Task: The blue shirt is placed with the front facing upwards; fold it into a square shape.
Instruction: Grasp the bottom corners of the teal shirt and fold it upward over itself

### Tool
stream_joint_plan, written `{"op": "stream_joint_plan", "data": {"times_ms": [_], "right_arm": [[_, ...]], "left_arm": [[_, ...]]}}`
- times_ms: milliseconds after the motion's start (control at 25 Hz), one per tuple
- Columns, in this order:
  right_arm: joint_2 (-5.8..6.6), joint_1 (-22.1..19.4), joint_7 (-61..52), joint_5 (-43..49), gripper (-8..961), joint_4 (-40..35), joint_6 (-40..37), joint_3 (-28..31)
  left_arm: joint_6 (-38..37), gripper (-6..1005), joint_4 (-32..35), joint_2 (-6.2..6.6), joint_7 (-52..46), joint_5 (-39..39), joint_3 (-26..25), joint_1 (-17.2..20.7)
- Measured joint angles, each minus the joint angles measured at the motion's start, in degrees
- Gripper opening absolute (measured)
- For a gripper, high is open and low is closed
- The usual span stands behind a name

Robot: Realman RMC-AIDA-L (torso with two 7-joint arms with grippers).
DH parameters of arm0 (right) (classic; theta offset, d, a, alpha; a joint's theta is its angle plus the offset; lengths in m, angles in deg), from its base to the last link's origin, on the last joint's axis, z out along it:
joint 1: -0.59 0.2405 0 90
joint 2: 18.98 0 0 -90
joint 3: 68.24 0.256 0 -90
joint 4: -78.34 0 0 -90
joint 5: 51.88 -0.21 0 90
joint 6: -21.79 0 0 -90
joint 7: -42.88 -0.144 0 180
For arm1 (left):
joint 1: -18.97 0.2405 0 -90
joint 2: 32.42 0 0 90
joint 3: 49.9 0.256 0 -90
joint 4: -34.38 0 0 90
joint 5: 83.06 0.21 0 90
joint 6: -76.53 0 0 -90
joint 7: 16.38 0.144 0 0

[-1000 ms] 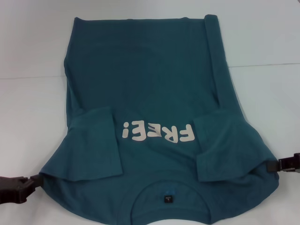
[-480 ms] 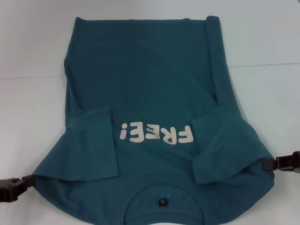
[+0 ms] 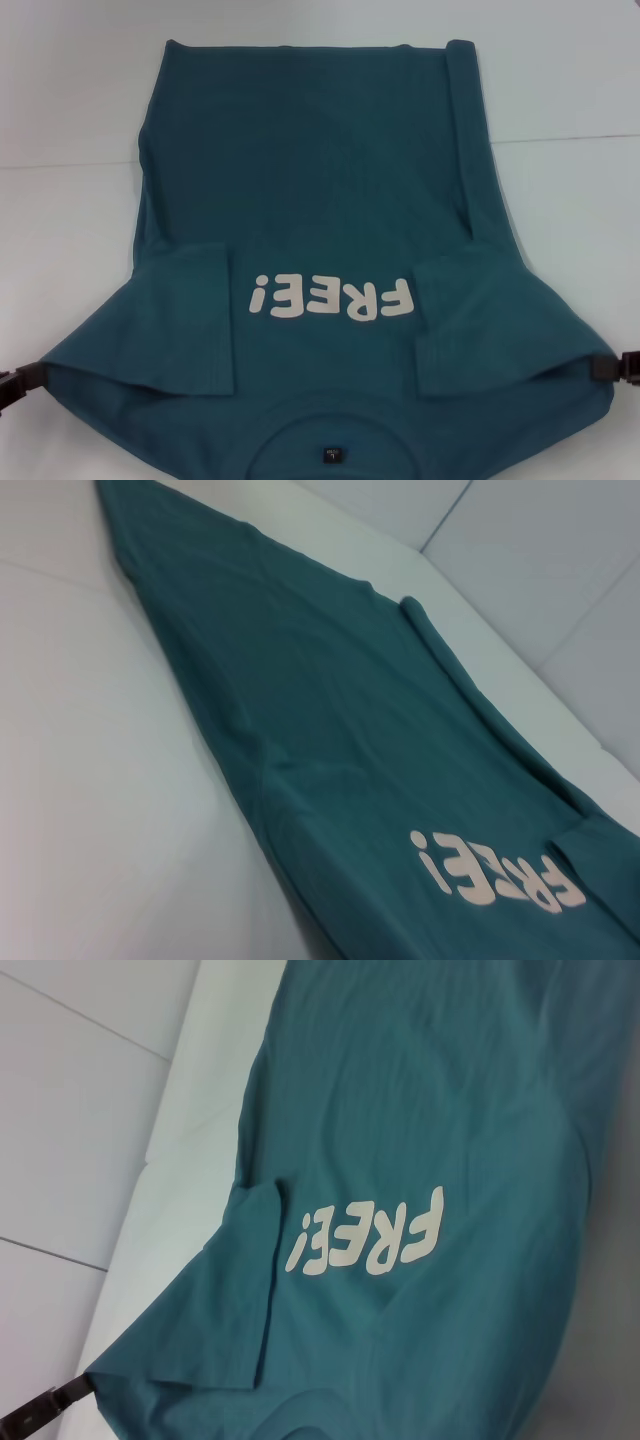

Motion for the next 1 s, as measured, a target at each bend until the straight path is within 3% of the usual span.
{"op": "stream_joint_plan", "data": {"times_ms": [520, 1000], "right_arm": [[0.25, -3.9, -0.7, 0.4, 35, 2.7, -0.2, 1.4], [0.11, -7.9, 0.2, 0.5, 34, 3.8, -1.3, 1.6]], "left_arm": [[-1.8, 1, -6.1, 2.43, 1.7, -1.6, -1.0, 0.9], [-5.2, 0, -6.5, 1.82, 2.2, -2.3, -1.8, 3.1]]}}
